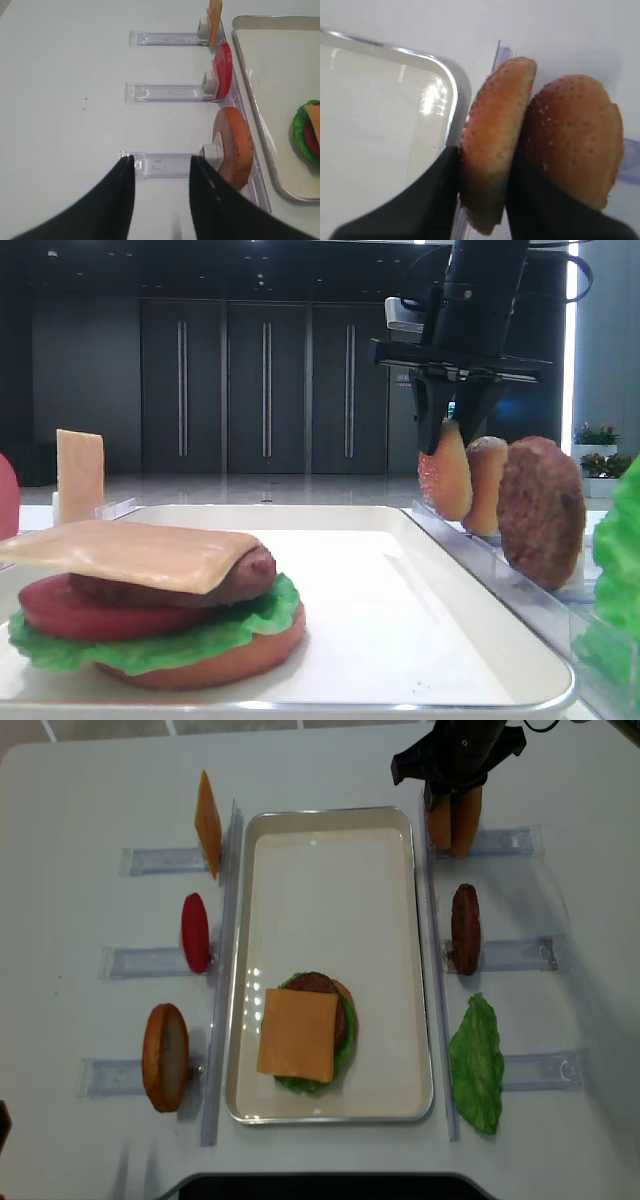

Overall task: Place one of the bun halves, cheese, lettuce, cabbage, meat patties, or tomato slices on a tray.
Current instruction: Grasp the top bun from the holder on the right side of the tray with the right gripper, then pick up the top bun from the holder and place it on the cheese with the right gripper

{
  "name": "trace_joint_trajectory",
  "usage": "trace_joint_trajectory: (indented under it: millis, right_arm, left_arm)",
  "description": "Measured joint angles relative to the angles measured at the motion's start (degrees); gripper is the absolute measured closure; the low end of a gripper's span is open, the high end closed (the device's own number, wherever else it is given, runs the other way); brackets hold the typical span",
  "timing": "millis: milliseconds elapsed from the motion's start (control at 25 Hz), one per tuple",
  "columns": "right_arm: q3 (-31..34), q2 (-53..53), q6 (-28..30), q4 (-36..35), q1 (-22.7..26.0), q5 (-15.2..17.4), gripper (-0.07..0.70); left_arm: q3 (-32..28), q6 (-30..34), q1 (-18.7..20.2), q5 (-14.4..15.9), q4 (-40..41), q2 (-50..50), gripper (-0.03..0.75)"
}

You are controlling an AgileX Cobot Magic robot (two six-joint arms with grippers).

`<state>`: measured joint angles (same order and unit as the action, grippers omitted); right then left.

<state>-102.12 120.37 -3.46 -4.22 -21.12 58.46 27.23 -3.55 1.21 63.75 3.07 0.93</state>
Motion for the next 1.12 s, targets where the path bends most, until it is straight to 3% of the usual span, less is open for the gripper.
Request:
trace_joint_trajectory:
  millis: [200,440,680,880,1120]
  right_arm:
    - [-0.1,0.0,-0.1,0.0,0.0,0.6,0.428]
    - [-3.0,-0.4,-0.3,-0.1,-0.3,4.6,0.428]
    - [-4.6,-4.0,-1.7,0.1,-1.1,6.5,0.428]
    - [-5.8,-6.8,-2.5,0.2,-1.1,11.1,0.428]
    - [-6.2,-9.2,-3.4,0.2,-1.1,11.6,0.429]
  left_arm:
    - [0.0,0.0,0.1,0.0,0.0,0.0,0.433]
    - [0.0,0.0,0.3,0.0,0.0,0.0,0.433]
    - [0.0,0.0,0.3,0.0,0.0,0.0,0.433]
    - [0.0,0.0,0.3,0.0,0.0,0.0,0.433]
    - [0.0,0.0,0.3,0.0,0.0,0.0,0.433]
